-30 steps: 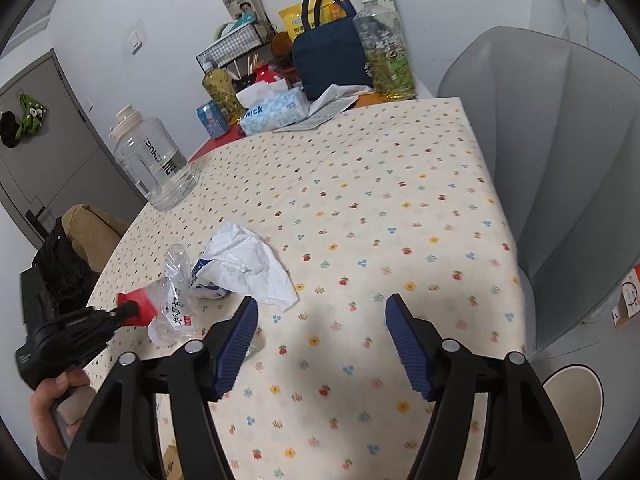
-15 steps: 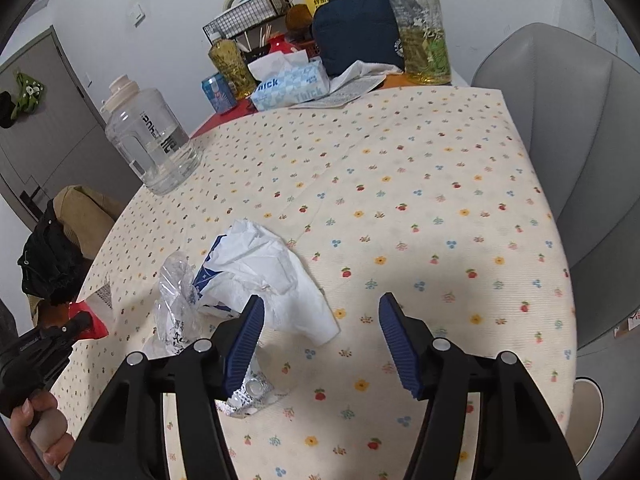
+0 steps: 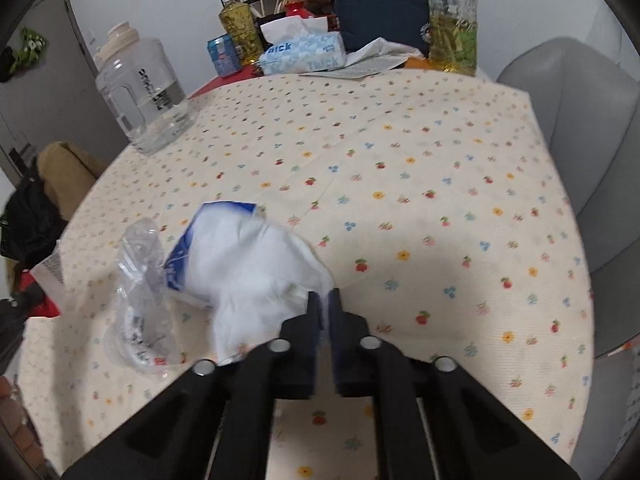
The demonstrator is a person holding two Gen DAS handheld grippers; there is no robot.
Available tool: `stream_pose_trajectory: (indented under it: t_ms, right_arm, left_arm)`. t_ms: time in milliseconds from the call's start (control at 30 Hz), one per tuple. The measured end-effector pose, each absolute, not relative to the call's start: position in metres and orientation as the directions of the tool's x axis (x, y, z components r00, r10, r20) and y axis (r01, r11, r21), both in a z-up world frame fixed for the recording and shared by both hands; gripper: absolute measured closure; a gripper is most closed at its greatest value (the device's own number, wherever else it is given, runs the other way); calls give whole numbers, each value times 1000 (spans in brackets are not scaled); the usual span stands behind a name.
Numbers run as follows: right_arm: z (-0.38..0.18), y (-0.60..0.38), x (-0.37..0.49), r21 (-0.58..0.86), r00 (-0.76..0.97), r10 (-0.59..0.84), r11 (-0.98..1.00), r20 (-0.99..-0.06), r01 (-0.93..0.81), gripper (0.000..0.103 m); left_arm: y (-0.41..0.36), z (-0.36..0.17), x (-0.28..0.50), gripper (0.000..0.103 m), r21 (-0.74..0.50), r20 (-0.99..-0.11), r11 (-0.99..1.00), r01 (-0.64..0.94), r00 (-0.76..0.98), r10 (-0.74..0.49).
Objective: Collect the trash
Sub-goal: 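Carry the red wrapper and white tissue in both grippers to the white bin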
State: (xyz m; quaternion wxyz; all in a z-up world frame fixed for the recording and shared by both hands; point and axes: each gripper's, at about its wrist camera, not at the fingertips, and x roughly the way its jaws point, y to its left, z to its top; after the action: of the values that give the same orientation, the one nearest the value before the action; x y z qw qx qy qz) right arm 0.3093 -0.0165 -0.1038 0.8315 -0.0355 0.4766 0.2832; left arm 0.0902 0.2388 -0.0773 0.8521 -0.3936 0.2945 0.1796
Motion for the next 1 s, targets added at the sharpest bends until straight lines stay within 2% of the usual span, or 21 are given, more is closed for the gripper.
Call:
stream_pose_trajectory:
  t_ms: [133,500,1000]
  right_arm:
    - [-94,-33,305,234,402,453,842,-795,-486,100]
    - [-30,-135,276,352,544,526,848,-654,-397,100]
    - [2,-279,226,418,695,467,871,-547,-257,100]
  left_arm:
    - [226,-66,97,97,-562,-630,653,-508,775,61]
    - [172,-41,123,97,-560,-593,727,-397,805,-17]
    - [63,-20,171,97,-542,-568,815,-206,804,-175]
